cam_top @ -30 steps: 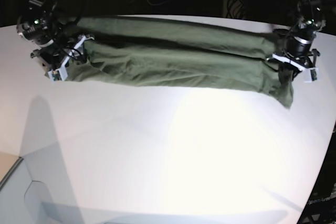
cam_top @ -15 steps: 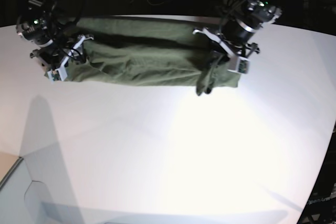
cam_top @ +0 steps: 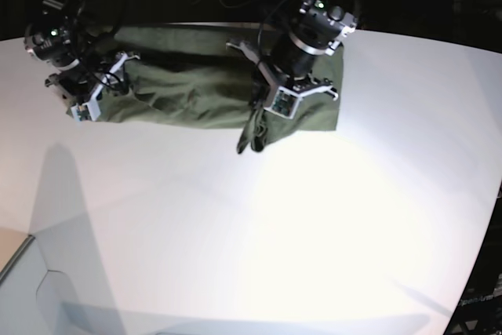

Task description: Layout the t-shirt on the table in an organized manner, then fold the t-shirt properly

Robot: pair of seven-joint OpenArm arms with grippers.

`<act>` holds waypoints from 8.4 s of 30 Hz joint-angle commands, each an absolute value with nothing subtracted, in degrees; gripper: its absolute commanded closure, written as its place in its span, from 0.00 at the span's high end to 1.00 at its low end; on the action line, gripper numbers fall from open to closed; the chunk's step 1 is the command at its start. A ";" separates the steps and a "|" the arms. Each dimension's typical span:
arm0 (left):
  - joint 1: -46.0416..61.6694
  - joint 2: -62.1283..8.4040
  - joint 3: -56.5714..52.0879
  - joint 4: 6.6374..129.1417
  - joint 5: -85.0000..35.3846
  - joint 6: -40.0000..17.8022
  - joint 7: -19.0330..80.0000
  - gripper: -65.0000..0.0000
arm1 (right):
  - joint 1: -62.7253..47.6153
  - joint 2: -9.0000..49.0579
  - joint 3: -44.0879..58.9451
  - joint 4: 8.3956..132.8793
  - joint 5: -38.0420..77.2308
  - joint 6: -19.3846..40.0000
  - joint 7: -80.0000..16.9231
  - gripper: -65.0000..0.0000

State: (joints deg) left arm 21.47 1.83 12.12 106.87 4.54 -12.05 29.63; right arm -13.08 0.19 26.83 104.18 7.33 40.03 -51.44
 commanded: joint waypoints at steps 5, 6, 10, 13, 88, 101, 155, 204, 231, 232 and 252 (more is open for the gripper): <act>20.09 3.38 12.35 102.20 5.85 -12.26 28.53 0.00 | -12.79 0.66 26.86 105.10 8.04 40.00 -50.68 0.50; 19.91 3.38 12.35 101.85 5.76 -12.26 28.44 0.00 | -12.79 0.66 26.86 105.10 8.04 40.00 -50.68 0.50; 19.82 3.30 12.88 101.76 5.49 -12.26 28.44 0.00 | -12.79 0.75 26.86 105.10 8.04 40.00 -50.68 0.50; 19.82 3.03 15.25 101.93 5.85 -12.26 28.44 0.00 | -12.79 0.75 26.86 105.10 8.04 40.00 -50.59 0.50; 19.82 -8.92 -20.97 100.53 -21.93 -12.97 28.97 0.69 | -10.86 0.75 38.20 96.48 8.04 40.00 -44.70 0.68; 20.09 -8.92 -21.05 100.97 -21.93 -12.97 28.97 0.69 | -11.12 0.75 37.93 90.33 7.96 40.00 -43.74 0.68; 21.49 -11.65 -28.88 101.23 -22.20 -12.97 28.97 0.69 | -12.26 -2.77 13.23 109.49 -5.49 40.00 -38.64 0.00; 8.75 -2.68 -23.96 89.45 -21.85 -12.26 49.45 0.00 | -11.38 -6.81 -9.36 109.49 -17.01 38.02 -31.08 0.00; 7.16 -2.68 -24.31 89.63 -22.29 -12.26 49.45 0.00 | 0.40 -8.13 -35.65 96.92 -17.10 38.11 -31.52 0.00; 7.16 -2.68 -24.31 89.89 -22.29 -12.26 49.45 0.00 | 1.01 -8.13 -36.00 97.01 -17.10 38.11 -31.52 0.00; 9.19 -3.30 -24.48 94.37 -22.29 -12.53 49.19 0.00 | 4.62 -9.00 -36.00 95.43 -17.01 38.20 -33.63 0.00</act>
